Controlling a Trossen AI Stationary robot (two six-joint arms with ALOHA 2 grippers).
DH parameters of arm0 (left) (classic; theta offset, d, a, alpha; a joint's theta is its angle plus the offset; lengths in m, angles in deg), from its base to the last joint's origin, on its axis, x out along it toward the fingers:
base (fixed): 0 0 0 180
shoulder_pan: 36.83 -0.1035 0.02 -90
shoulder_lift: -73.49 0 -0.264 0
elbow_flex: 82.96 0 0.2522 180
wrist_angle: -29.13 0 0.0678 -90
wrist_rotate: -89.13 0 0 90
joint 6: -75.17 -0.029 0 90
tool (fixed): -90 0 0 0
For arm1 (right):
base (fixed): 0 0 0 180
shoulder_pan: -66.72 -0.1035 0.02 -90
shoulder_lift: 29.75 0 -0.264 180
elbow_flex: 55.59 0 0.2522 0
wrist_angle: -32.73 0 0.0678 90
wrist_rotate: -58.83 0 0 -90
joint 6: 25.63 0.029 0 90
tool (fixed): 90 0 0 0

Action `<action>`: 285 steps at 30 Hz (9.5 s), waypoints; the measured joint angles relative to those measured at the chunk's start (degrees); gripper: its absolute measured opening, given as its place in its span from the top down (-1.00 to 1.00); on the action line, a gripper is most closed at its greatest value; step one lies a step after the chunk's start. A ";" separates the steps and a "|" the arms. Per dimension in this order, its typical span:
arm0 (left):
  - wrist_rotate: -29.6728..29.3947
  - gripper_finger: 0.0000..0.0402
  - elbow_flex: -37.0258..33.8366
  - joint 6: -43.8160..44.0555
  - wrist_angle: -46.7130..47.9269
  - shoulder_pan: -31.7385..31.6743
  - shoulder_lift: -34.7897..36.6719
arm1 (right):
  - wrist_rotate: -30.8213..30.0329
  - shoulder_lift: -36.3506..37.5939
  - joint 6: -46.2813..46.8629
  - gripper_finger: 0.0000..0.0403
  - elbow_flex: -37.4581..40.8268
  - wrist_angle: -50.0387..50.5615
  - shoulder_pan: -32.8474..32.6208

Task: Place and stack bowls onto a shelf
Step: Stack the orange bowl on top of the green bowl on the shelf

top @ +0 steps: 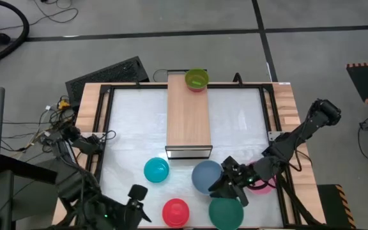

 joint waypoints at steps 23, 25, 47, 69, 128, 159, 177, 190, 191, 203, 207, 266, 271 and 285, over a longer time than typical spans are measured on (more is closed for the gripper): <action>12.56 0.17 -0.09 -15.19 4.86 -7.57 -15.87 | 3.01 0.17 -10.53 0.20 0.00 1.00 -0.51; 13.65 0.17 -0.09 -15.49 5.07 -7.35 -17.26 | 3.04 0.17 -10.51 0.20 0.00 1.00 -0.51; 12.85 0.17 -0.13 -25.80 2.86 -5.41 -25.81 | 3.04 0.17 -10.25 0.20 0.00 2.33 -0.55; 13.04 0.17 -6.71 -23.74 -3.78 -6.15 -25.50 | 2.90 0.17 -10.34 0.20 0.00 2.92 -0.51; 2.71 1.00 -12.92 -0.46 1.51 -7.38 -14.83 | 2.09 0.17 -10.91 0.20 0.00 3.97 -0.25; 7.42 -0.08 -22.99 -9.35 -10.27 -8.40 -14.35 | 1.96 0.17 -12.44 0.20 0.00 5.91 0.42; 10.72 0.02 -35.61 -12.99 -23.16 -9.87 -14.31 | 1.99 0.17 -12.41 0.20 0.00 7.95 0.81; 14.80 0.96 -37.87 -10.37 -24.12 -11.22 -14.31 | 2.03 0.17 -12.00 0.20 0.00 8.18 0.81; 14.87 0.96 -37.60 -9.34 -24.08 -11.22 -14.31 | 2.03 0.17 -12.00 0.20 0.00 8.41 0.81; 15.84 1.00 -25.26 -3.61 -13.32 -11.22 -14.31 | 2.01 0.36 -11.52 0.20 0.00 8.44 1.13; 14.28 1.00 -19.61 -3.14 -5.72 -11.22 -14.31 | 2.12 2.03 -11.79 0.20 0.02 9.18 1.13; 26.66 1.00 8.59 -67.74 -10.13 -79.83 -14.64 | -0.46 15.04 -17.50 0.20 0.02 30.27 54.03; 26.06 1.00 8.59 -67.89 -9.03 -79.87 -19.39 | -0.30 15.04 -19.34 0.20 0.02 33.85 54.38; 19.06 1.00 11.39 -66.00 -0.40 -79.67 -21.54 | 1.03 15.04 -20.83 0.20 0.02 35.85 54.96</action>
